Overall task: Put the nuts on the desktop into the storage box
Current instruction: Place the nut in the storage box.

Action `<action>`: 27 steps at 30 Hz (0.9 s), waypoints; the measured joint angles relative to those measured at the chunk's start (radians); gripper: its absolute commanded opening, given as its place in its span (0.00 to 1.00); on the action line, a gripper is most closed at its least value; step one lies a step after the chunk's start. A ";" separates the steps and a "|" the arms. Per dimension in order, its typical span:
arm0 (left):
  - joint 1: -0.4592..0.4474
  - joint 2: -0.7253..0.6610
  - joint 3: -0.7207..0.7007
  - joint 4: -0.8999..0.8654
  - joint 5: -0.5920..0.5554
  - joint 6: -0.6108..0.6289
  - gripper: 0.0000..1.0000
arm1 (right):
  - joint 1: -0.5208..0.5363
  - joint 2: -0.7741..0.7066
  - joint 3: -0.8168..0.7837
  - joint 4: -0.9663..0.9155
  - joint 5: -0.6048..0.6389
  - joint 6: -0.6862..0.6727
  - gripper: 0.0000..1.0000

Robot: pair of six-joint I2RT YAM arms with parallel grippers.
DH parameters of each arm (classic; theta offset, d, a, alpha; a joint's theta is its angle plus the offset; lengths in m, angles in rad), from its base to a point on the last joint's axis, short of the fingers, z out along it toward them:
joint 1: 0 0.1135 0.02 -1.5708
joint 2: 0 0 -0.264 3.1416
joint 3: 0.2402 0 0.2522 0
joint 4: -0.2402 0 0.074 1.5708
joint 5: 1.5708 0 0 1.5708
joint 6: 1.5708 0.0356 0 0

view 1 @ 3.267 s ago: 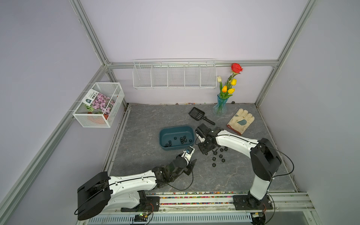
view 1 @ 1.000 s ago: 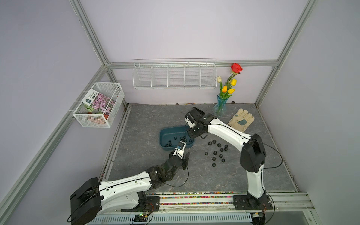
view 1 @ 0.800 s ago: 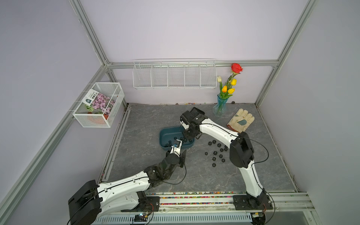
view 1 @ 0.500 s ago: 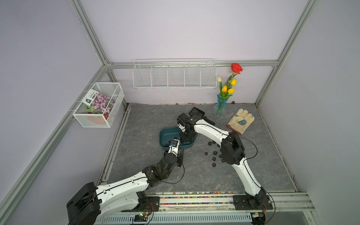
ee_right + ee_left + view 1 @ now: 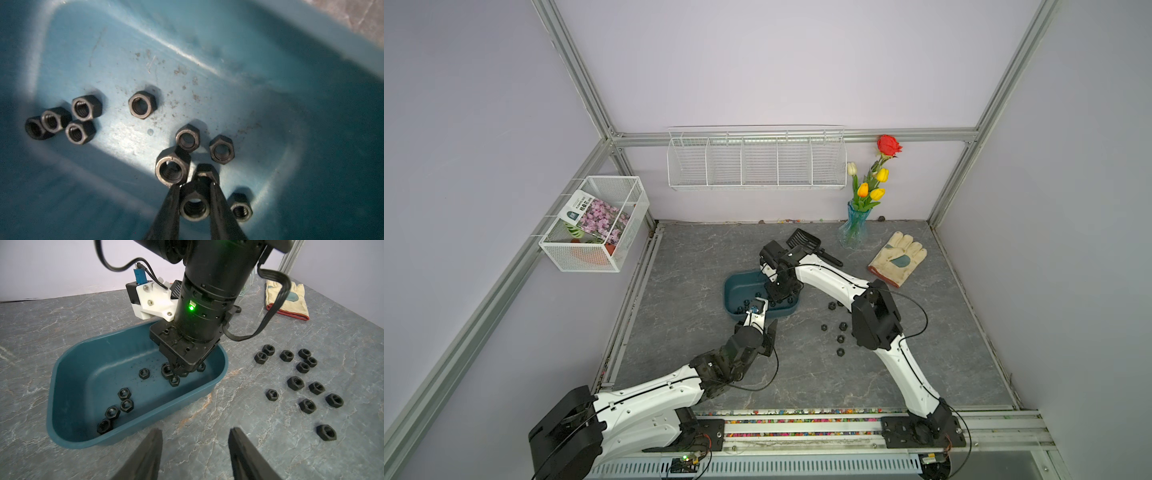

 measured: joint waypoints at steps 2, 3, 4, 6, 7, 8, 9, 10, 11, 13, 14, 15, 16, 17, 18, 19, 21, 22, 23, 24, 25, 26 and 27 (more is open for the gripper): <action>0.000 0.001 -0.001 0.000 0.003 0.000 0.56 | 0.000 0.000 0.001 0.000 0.000 0.000 0.30; 0.002 0.001 -0.001 0.000 0.003 0.000 0.56 | 0.000 0.001 0.001 0.000 -0.001 0.000 0.31; 0.002 0.001 -0.001 0.000 0.003 0.000 0.56 | 0.000 0.001 0.001 0.000 -0.002 -0.001 0.32; 0.002 0.001 -0.001 0.001 0.003 0.000 0.56 | 0.000 0.001 0.002 0.000 -0.004 -0.002 0.33; 0.002 0.001 -0.001 0.002 0.003 0.000 0.56 | 0.000 0.002 0.002 0.000 -0.004 -0.003 0.34; 0.002 0.001 -0.001 0.003 0.003 0.000 0.56 | 0.000 0.002 0.002 0.000 -0.004 -0.003 0.35; 0.002 0.001 -0.001 0.005 0.003 0.000 0.56 | 0.000 0.002 0.002 0.000 -0.004 -0.004 0.36; 0.002 0.001 -0.002 0.006 0.003 0.000 0.56 | 0.000 0.002 0.002 0.000 -0.004 -0.004 0.36; 0.002 0.001 -0.002 0.007 0.003 0.000 0.56 | 0.000 0.005 0.002 0.000 -0.004 -0.004 0.36; 0.002 0.001 -0.002 0.007 0.004 0.000 0.56 | 0.000 0.013 0.002 0.000 -0.004 -0.004 0.37; 0.002 0.001 -0.003 0.007 0.004 0.000 0.56 | 0.000 0.015 0.002 0.001 -0.004 -0.004 0.37; 0.002 0.001 -0.003 0.007 0.005 0.000 0.56 | 0.000 0.015 0.002 0.001 -0.004 -0.004 0.38; 0.002 0.000 -0.005 0.007 0.007 0.000 0.56 | 0.000 0.015 0.003 0.001 -0.005 -0.004 0.38; 0.002 0.000 -0.006 0.006 0.011 0.000 0.56 | 0.002 0.015 0.003 0.001 -0.007 -0.004 0.38; 0.002 0.000 -0.006 0.006 0.013 0.000 0.56 | 0.002 0.015 0.003 0.000 -0.008 -0.004 0.39; 0.002 0.000 -0.006 0.006 0.016 0.001 0.56 | 0.002 0.015 0.003 0.000 -0.008 -0.004 0.39; 0.002 0.000 -0.006 0.006 0.022 0.003 0.56 | 0.003 0.015 0.003 0.000 -0.008 -0.004 0.39; 0.002 0.000 -0.006 0.005 0.023 0.005 0.56 | 0.003 0.015 0.003 0.000 -0.008 -0.004 0.40; 0.002 -0.002 -0.006 0.003 0.027 0.008 0.56 | 0.003 0.015 0.003 0.000 -0.008 -0.004 0.40; 0.002 -0.003 -0.006 0.000 0.030 0.012 0.56 | 0.003 0.015 0.003 0.000 -0.008 -0.004 0.40; 0.002 -0.005 -0.006 -0.002 0.034 0.016 0.56 | 0.003 0.014 0.003 0.000 -0.008 -0.004 0.41; 0.002 -0.007 -0.006 -0.005 0.039 0.019 0.56 | 0.003 0.013 0.003 0.000 -0.008 -0.004 0.41; 0.002 -0.008 -0.006 -0.010 0.044 0.021 0.56 | 0.003 0.013 0.003 0.000 -0.008 -0.004 0.41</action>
